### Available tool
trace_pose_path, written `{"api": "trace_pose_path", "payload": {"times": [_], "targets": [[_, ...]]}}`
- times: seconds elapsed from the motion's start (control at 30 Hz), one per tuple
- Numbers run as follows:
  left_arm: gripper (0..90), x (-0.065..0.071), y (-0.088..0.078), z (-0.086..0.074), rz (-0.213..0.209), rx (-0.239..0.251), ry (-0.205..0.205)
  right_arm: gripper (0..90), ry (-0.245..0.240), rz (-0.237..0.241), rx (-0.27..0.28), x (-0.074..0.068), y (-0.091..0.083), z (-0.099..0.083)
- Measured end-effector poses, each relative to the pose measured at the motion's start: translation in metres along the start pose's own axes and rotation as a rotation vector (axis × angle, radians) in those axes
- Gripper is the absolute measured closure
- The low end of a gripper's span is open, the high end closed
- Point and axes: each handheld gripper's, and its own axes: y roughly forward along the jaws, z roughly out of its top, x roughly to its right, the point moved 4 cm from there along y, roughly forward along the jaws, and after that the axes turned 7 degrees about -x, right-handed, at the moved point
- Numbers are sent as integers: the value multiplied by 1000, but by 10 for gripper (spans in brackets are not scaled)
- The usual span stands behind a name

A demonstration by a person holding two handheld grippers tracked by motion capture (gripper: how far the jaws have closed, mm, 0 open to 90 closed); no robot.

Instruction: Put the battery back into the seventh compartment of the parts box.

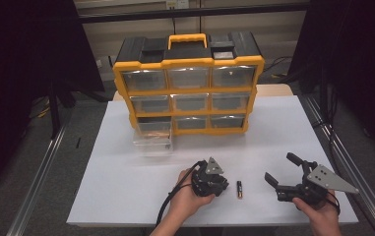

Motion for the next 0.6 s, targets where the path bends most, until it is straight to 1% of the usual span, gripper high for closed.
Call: {"api": "trace_pose_path", "payload": {"times": [0.03,0.07,0.1,0.17,0.2,0.23,0.27,0.3,0.33,0.37,0.4,0.43,0.47,0.5,0.53,0.57,0.6], "targets": [[726,0,-1,-1,-16,-5,6,17,0,-2,-2,0,0,0],[744,0,-2,-1,-18,-8,-9,17,1,-2,2,0,0,0],[767,0,-3,-2,-16,-17,-7,17,0,1,-2,1,-1,0],[771,-1,-5,-3,-23,-31,-10,17,0,2,-3,1,-1,0],[771,0,-5,-3,-34,-29,-24,17,0,2,-3,1,-1,0],[772,-1,-6,-3,-31,-43,-10,17,-1,-2,-4,1,0,0],[773,0,-6,-3,-25,-38,-26,17,5,-2,-3,0,0,0],[773,0,-6,-2,-28,-44,-34,17,-2,0,1,0,0,0],[774,-2,-7,-2,-25,-54,-32,17,-1,-1,0,0,0,0],[774,-3,-8,-2,-43,-60,-28,17,-2,-2,-1,0,0,0],[774,-4,-8,-2,-44,-67,-43,17,-1,-3,-2,0,0,0],[774,-5,-9,-2,-58,-64,-56,17,-3,-3,0,0,0,0],[774,-7,-10,-2,-47,-55,-66,17,5,-2,-3,0,0,0],[774,-8,-12,-1,-64,-54,-75,17,2,0,-2,1,0,0],[774,-9,-15,-1,-70,-53,-76,17,-1,2,-3,1,-1,0],[774,-10,-17,1,-70,-37,-90,17,-1,2,-3,1,-1,0],[774,-12,-21,1,-73,-38,-89,17,-1,1,-3,1,-1,0]]}}
